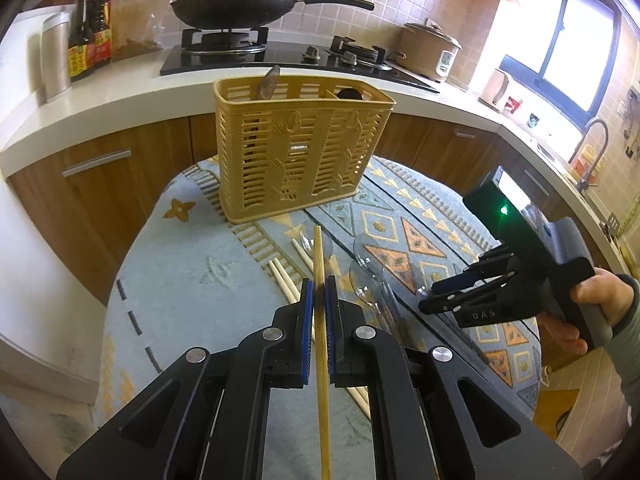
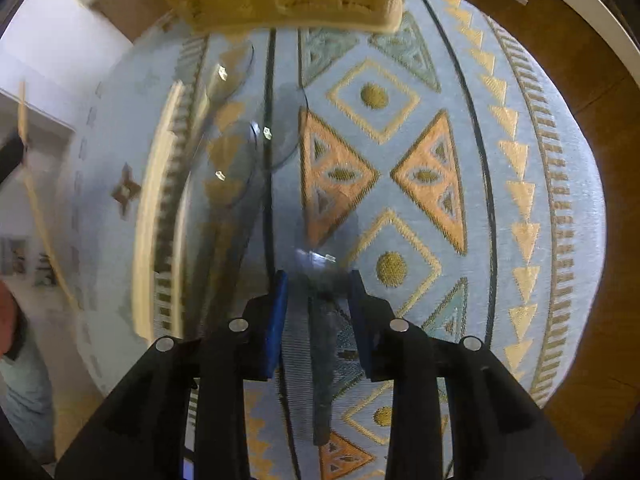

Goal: Organize utensils
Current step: 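Lift the chopstick and clear spoon and carry both over the yellow basket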

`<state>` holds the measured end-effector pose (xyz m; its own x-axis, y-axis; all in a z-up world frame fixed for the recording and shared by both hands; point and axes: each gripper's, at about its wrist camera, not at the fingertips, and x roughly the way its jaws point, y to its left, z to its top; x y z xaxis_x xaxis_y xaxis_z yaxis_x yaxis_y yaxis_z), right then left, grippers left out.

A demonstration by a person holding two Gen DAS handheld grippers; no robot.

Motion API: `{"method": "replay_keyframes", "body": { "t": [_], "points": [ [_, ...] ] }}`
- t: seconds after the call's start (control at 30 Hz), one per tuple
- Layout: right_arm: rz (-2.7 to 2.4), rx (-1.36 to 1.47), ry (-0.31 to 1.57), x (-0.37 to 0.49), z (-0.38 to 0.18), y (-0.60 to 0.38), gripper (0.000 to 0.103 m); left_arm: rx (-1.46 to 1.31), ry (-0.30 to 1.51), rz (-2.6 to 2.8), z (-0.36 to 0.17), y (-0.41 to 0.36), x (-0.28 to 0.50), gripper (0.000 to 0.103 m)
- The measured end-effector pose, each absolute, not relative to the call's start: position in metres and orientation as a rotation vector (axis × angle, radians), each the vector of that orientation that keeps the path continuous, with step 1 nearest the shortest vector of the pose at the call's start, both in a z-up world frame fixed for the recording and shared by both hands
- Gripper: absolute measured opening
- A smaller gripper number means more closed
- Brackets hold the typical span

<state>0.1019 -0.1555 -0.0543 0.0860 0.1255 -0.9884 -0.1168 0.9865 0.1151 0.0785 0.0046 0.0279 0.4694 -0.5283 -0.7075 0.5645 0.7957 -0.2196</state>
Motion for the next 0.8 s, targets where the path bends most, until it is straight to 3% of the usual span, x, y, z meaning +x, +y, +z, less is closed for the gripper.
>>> {"method": "replay_keyframes", "body": {
  "t": [0.1,0.13,0.37,0.53,0.8],
  "points": [
    [0.174,-0.017,1.478,0.099,-0.055,-0.151,0.025,0.052,0.85,-0.673,0.026,0.004,0.078,0.004],
    [0.146,-0.055,1.459,0.097,-0.054,-0.149,0.011,0.052,0.849,-0.674,0.026,0.003,0.079,0.004],
    [0.204,0.023,1.337,0.076,-0.039,-0.163,0.01,0.039,0.837,-0.671,0.03,0.002,0.077,0.004],
    [0.29,0.087,1.063,0.042,0.014,-0.175,0.01,0.028,0.761,-0.663,0.047,0.005,0.07,0.004],
    [0.299,0.126,0.614,0.028,0.108,-0.177,0.01,0.001,0.483,-0.605,0.115,0.0,0.068,0.004]
  ]
}}
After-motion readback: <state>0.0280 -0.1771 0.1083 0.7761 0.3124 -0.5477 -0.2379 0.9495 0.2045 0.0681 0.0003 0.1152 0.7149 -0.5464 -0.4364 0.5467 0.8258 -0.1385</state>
